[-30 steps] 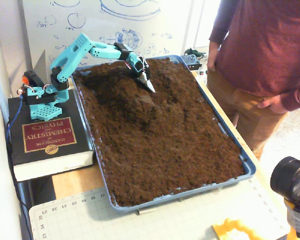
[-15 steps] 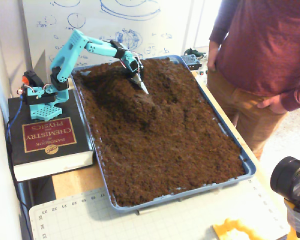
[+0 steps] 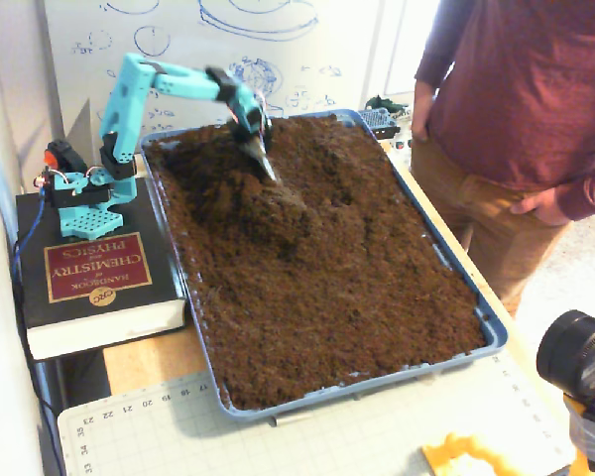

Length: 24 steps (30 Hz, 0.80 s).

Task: Build a berm.

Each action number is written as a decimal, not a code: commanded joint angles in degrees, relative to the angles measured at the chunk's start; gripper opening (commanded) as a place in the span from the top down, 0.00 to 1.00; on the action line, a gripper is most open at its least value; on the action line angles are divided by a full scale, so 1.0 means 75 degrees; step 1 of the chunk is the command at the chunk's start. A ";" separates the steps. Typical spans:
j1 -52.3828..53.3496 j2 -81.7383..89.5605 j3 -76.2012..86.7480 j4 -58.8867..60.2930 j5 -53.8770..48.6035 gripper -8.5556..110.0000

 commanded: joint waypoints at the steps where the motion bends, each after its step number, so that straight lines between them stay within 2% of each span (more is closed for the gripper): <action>1: 0.0691 0.1770 -0.1605 -0.0012 0.0187 0.93; 6: 0.1980 -0.0164 -0.4359 -0.1453 -0.0082 0.93; 11: 0.2672 -0.3352 -0.6574 -0.3188 -0.1605 0.93; 16: 0.3352 -0.5695 -0.7301 -0.3891 -0.3891 0.93; 19: 0.3691 -0.6727 -0.7207 -0.3902 -0.4805 0.93; 24: 0.3844 -0.7758 -0.6926 -0.3879 -0.4512 0.93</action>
